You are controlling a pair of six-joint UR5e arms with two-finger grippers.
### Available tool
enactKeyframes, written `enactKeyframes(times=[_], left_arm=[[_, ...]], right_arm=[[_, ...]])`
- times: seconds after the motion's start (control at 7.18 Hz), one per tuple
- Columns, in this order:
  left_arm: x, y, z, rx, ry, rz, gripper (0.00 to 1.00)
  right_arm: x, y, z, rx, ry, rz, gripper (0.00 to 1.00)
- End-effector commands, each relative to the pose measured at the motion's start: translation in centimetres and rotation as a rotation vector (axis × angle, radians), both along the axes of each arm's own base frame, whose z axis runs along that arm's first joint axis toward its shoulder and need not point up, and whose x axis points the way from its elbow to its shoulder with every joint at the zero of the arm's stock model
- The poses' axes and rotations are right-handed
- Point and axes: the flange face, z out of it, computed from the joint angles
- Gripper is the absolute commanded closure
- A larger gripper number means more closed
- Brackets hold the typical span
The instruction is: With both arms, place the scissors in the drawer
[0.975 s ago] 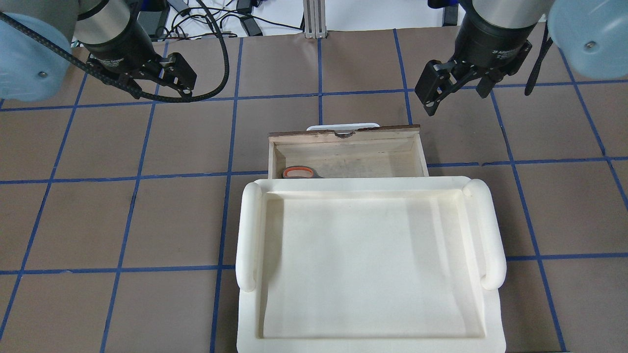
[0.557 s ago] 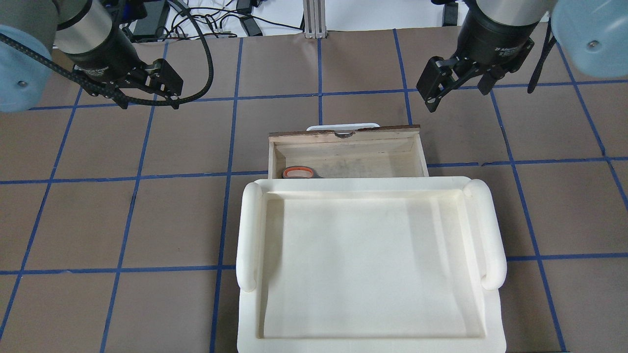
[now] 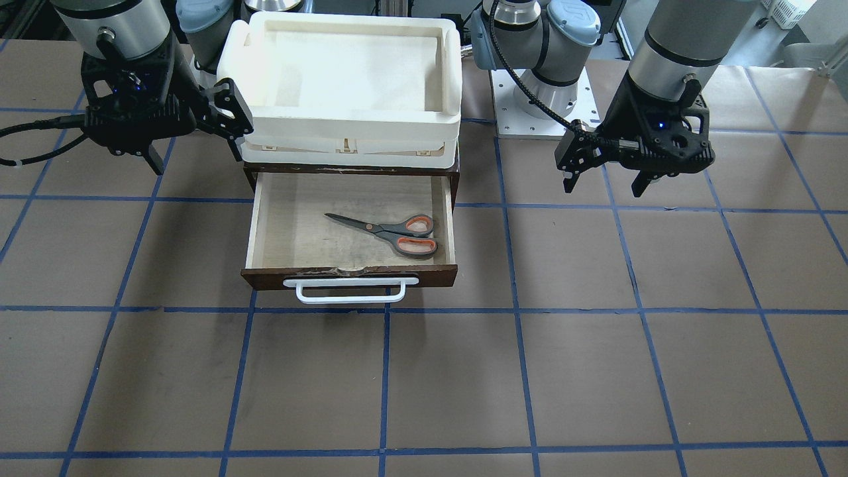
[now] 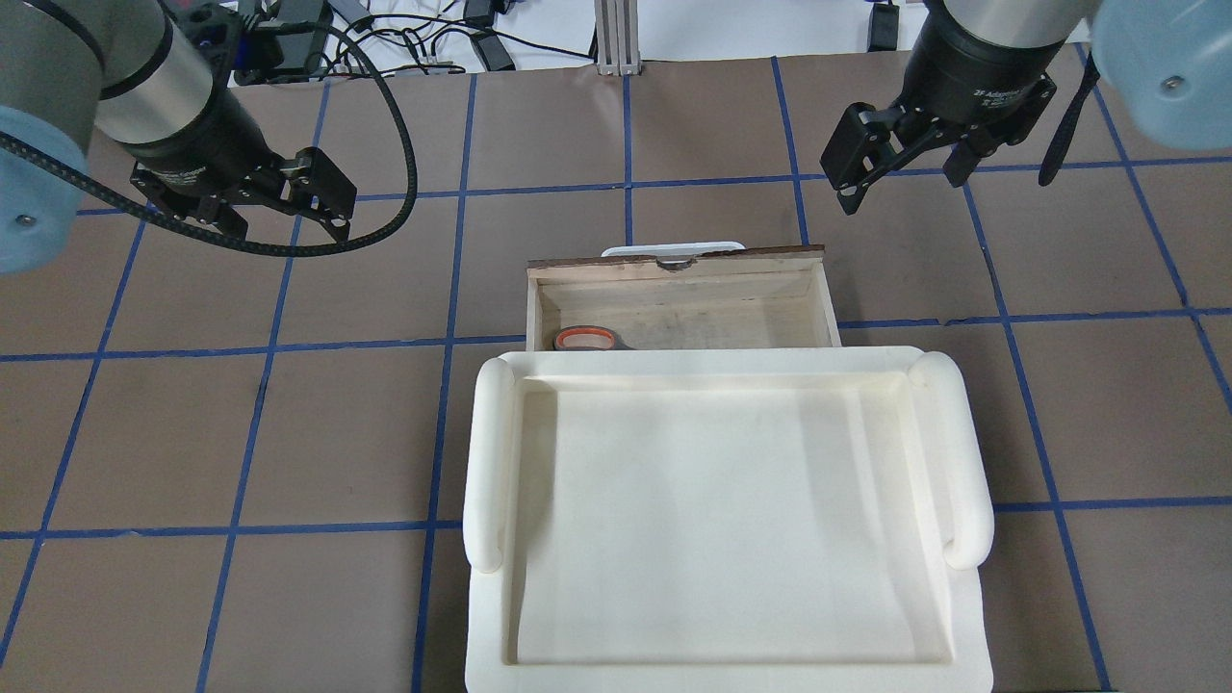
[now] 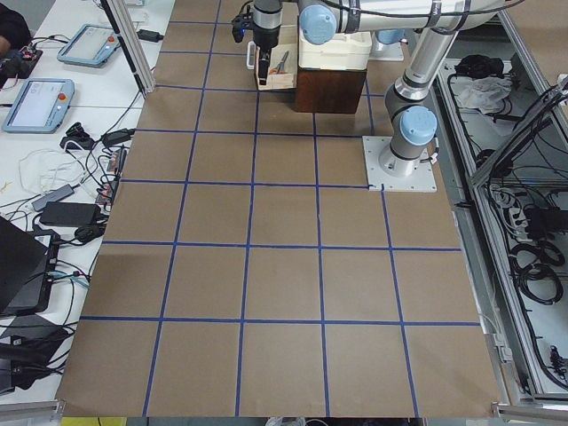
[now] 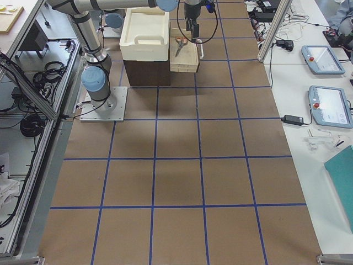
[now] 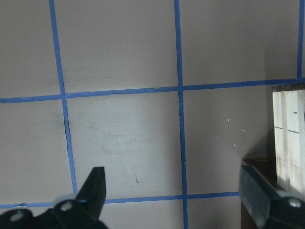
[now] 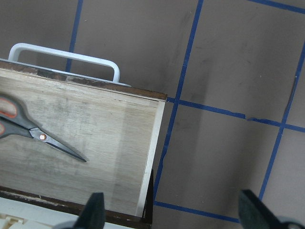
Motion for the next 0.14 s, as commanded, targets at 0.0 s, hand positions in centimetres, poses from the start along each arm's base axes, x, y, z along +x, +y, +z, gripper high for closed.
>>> enactKeyframes(times=[0.0], left_arm=[[-0.05, 0.22, 0.20, -0.002, -0.005, -0.001, 0.00]], right_arm=[[-0.08, -0.02, 0.00, 0.001, -0.001, -0.024, 0.00]])
